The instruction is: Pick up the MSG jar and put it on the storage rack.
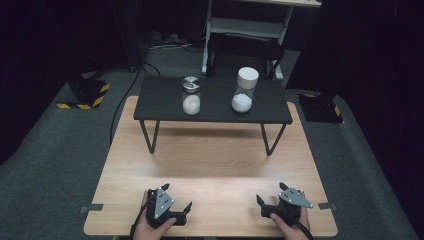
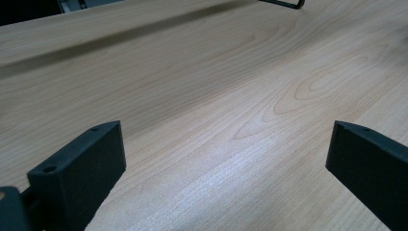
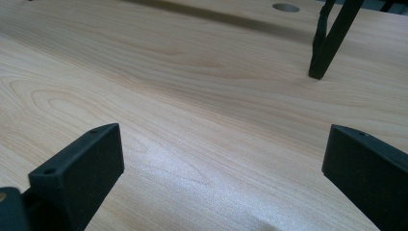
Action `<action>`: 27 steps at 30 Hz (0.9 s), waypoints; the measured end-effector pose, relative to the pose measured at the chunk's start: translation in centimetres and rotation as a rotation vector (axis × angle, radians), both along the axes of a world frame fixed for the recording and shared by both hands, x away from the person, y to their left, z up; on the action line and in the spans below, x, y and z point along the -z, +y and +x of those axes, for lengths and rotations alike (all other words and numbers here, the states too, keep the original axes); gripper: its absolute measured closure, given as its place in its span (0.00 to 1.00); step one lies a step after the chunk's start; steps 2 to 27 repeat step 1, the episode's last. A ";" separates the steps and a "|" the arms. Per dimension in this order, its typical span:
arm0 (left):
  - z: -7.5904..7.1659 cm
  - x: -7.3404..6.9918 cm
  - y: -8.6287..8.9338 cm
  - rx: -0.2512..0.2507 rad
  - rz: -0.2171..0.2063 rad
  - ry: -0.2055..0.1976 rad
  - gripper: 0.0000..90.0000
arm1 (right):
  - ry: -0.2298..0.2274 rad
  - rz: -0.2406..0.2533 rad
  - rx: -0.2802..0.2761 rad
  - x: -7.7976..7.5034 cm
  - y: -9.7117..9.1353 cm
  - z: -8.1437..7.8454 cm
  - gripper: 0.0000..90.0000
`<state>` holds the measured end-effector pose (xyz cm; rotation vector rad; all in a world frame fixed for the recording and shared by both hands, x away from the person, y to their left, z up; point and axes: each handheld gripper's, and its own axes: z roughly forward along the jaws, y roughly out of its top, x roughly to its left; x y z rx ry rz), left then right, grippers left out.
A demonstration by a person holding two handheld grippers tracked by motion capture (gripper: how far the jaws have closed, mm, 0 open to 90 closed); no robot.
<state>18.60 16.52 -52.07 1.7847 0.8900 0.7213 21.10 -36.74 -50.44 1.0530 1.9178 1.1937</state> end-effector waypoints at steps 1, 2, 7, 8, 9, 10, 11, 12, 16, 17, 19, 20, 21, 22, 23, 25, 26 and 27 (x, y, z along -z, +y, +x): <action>0.0 0.0 0.0 0.000 -0.001 0.000 0.01 | 0.000 0.001 -0.001 0.0 0.0 0.0 0.00; 0.0 0.0 0.0 0.000 -0.001 0.000 0.01 | 0.000 0.001 -0.001 0.0 0.0 0.0 0.00; 0.0 0.0 0.0 0.000 -0.001 0.000 0.01 | 0.000 0.001 -0.001 0.0 0.0 0.0 0.00; 0.0 0.0 0.0 0.000 -0.001 0.000 0.01 | 0.000 0.001 -0.001 0.0 0.0 0.0 0.00; 0.0 0.0 0.0 0.000 -0.001 0.000 0.01 | 0.000 0.001 -0.001 0.0 0.0 0.0 0.00; 0.0 0.0 0.0 0.000 -0.001 0.000 0.01 | 0.000 0.001 -0.001 0.0 0.0 0.0 0.00; 0.0 0.0 0.0 0.000 -0.001 0.000 0.01 | 0.000 0.001 -0.001 0.0 0.0 0.0 0.00; 0.0 0.0 0.0 0.000 -0.001 0.000 0.01 | 0.000 0.001 -0.001 0.0 0.0 0.0 0.00; 0.0 0.0 0.0 0.000 -0.001 0.000 0.01 | 0.000 0.001 -0.001 0.0 0.0 0.0 0.00; 0.0 0.0 0.0 0.000 -0.001 0.000 0.01 | 0.000 0.001 -0.001 0.0 0.0 0.0 0.00; 0.0 0.0 0.0 0.000 -0.001 0.000 0.01 | 0.000 0.001 -0.001 0.0 0.0 0.0 0.00; 0.0 0.0 0.0 0.000 -0.001 0.000 0.01 | 0.000 0.001 -0.001 0.0 0.0 0.0 0.00; 0.0 0.0 0.0 0.000 -0.001 0.000 0.01 | 0.000 0.001 -0.001 0.0 0.0 0.0 0.00; 0.0 0.0 0.0 0.000 -0.001 0.000 0.01 | 0.000 0.001 -0.001 0.0 0.0 0.0 0.00; 0.0 0.0 0.0 0.000 -0.001 0.000 0.01 | 0.000 0.001 -0.001 0.0 0.0 0.0 0.00; 0.0 0.0 0.0 0.000 -0.001 0.000 0.01 | 0.000 0.001 -0.001 0.0 0.0 0.0 0.00; 0.0 0.0 0.0 0.000 -0.001 0.000 0.01 | 0.000 0.001 -0.001 0.0 0.0 0.0 0.00; 0.0 0.0 0.0 0.000 -0.001 0.000 0.01 | 0.000 0.001 -0.001 0.0 0.0 0.0 0.00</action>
